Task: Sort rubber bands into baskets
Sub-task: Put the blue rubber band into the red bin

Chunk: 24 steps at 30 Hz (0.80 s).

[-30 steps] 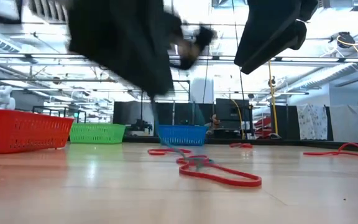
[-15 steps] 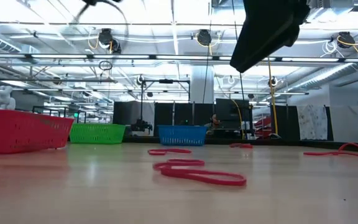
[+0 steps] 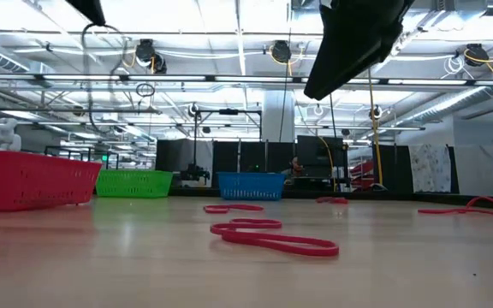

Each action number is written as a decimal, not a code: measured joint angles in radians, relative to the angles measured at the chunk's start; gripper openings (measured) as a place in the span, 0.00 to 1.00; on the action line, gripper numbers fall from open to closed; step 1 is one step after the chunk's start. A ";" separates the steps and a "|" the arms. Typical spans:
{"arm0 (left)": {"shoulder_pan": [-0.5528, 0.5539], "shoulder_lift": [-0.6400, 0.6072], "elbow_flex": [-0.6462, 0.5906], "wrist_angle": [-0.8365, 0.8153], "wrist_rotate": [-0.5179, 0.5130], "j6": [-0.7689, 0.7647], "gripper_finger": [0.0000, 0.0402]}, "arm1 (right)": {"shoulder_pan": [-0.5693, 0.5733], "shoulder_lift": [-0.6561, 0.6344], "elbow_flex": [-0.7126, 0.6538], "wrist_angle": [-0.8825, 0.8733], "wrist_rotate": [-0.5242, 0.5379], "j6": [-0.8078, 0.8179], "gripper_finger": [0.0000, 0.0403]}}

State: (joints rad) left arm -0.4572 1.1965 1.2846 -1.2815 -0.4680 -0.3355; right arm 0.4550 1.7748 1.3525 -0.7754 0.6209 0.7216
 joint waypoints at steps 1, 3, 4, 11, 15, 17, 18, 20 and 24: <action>0.000 -0.009 0.000 -0.023 -0.005 -0.035 0.00 | 0.000 0.000 0.000 0.000 0.012 -0.004 0.40; 0.000 -0.020 0.000 -0.069 -0.011 -0.104 0.00 | 0.000 0.000 0.000 0.000 0.033 -0.009 0.40; 0.000 -0.024 0.000 -0.091 -0.011 -0.141 0.00 | 0.000 0.000 0.000 0.000 0.040 -0.010 0.40; 0.000 -0.027 -0.075 -0.139 -0.003 -0.287 0.00 | 0.000 0.000 0.000 -0.001 0.064 -0.040 0.40; 0.000 -0.028 -0.173 -0.108 0.063 -0.315 0.00 | -0.002 0.000 0.000 0.000 0.064 -0.036 0.40; 0.000 -0.027 -0.219 -0.068 0.093 -0.316 0.00 | -0.004 0.000 0.000 0.001 0.064 -0.031 0.40; -0.001 -0.028 -0.241 -0.058 0.101 -0.319 0.00 | -0.004 0.000 0.000 0.003 0.064 -0.031 0.40; 0.000 -0.028 -0.286 -0.026 0.104 -0.336 0.00 | -0.004 0.000 0.000 0.006 0.064 -0.030 0.40; 0.010 -0.028 -0.383 0.073 0.149 -0.340 0.00 | -0.003 0.000 0.000 0.020 0.063 -0.027 0.40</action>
State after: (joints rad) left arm -0.4469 1.1681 0.9016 -1.2085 -0.3185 -0.6754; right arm 0.4519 1.7748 1.3521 -0.7556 0.6844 0.6945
